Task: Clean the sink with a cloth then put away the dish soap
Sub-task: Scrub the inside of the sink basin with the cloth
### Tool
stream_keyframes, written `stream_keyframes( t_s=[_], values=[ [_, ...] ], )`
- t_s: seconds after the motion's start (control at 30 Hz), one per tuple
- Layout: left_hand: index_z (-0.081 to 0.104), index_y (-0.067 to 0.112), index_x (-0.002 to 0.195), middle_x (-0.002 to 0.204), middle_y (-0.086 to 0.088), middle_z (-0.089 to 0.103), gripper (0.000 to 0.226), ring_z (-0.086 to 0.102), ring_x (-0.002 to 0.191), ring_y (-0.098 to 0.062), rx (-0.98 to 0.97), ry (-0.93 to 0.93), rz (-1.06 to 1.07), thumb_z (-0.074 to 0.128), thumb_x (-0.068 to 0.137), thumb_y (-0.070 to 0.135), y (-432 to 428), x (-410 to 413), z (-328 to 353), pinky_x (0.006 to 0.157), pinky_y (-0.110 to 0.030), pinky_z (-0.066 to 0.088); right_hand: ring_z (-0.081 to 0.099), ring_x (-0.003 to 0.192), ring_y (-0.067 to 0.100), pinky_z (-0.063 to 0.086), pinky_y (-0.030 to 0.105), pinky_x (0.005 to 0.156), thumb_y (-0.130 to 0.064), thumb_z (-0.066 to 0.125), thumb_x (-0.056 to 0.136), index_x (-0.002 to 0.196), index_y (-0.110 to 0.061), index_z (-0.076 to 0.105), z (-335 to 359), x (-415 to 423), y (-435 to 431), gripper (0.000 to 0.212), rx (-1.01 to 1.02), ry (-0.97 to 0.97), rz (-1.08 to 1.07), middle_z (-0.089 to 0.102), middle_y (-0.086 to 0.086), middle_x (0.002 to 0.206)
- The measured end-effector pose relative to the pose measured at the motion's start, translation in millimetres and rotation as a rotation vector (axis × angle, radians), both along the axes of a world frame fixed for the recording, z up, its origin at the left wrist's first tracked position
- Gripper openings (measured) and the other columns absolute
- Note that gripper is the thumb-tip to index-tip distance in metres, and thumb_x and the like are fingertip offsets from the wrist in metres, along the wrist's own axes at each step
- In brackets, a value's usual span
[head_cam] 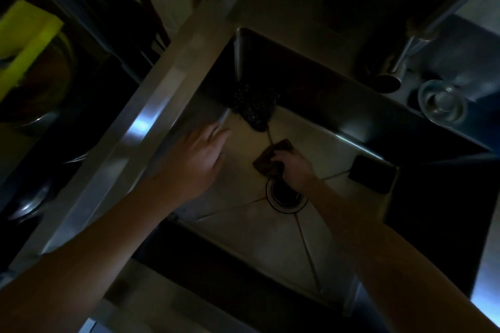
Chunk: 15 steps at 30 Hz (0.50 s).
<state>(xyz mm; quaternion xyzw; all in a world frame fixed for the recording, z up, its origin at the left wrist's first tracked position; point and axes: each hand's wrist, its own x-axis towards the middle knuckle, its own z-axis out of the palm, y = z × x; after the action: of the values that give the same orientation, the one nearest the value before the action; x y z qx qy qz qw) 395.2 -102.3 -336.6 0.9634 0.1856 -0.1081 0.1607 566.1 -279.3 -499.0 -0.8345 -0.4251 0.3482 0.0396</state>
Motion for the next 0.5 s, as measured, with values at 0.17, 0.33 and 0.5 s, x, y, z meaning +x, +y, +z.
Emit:
stream_keyframes(
  t_s=[0.17,0.33,0.5],
  values=[
    [0.044,0.012,0.136,0.140,-0.012,0.043,0.047,0.047,0.121,-0.032,0.015,0.007,-0.021,0.051,0.091,0.024,-2,-2,5,0.097,-0.043,0.037,0.044,0.131,0.026,0.029,0.019,0.108,0.006,0.050,0.087,0.125,-0.003,0.059,8,-6,-27,0.040,0.081,0.157,-0.094,0.049,0.011,0.141],
    [0.045,0.012,0.135,0.139,-0.013,0.045,0.047,0.049,0.120,-0.033,0.020,-0.007,-0.010,0.053,0.090,0.024,0,-4,5,0.095,-0.043,0.038,0.058,0.115,0.032,0.037,0.022,0.098,0.013,0.049,0.085,0.115,0.001,0.066,9,18,-48,0.037,0.206,0.111,-0.557,0.063,0.021,0.121],
    [0.044,0.013,0.136,0.141,-0.012,0.043,0.049,0.044,0.125,-0.032,0.007,-0.005,0.008,0.053,0.089,0.020,4,-9,2,0.102,-0.044,0.036,0.059,0.103,0.029,0.043,0.028,0.095,0.002,0.044,0.093,0.111,0.003,0.064,-2,55,-45,0.027,0.219,0.020,-1.046,0.071,0.011,0.106]
  ],
)
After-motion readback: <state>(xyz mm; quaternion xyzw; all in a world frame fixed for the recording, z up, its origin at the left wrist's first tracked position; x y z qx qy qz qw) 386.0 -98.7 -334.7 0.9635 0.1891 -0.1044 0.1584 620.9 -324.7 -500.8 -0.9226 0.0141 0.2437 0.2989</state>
